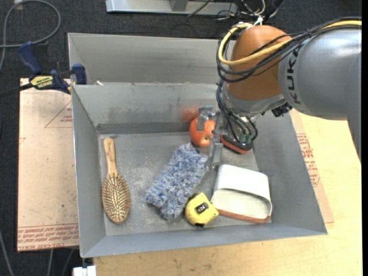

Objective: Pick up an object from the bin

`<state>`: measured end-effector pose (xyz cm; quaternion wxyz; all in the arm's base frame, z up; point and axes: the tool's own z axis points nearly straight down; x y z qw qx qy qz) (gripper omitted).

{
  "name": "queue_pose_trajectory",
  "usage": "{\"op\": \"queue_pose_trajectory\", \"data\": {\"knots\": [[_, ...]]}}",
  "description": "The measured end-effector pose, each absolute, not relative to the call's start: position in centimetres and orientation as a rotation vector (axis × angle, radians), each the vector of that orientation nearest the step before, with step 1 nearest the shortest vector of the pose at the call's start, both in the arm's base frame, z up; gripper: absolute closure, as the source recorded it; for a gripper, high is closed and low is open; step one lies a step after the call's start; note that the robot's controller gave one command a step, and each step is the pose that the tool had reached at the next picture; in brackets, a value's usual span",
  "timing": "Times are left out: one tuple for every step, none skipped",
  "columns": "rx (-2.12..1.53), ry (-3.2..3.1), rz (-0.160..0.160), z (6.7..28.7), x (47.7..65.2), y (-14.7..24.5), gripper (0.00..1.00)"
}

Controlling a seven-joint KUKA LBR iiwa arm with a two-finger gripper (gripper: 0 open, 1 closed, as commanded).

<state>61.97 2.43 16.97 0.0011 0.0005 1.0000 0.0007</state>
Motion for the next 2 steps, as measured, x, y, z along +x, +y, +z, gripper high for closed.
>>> {"op": "queue_pose_trajectory", "data": {"knots": [[0.002,3.139,0.002,17.0,62.0,2.4,0.0],[-0.091,3.131,0.002,12.9,61.3,2.6,0.0]]}}
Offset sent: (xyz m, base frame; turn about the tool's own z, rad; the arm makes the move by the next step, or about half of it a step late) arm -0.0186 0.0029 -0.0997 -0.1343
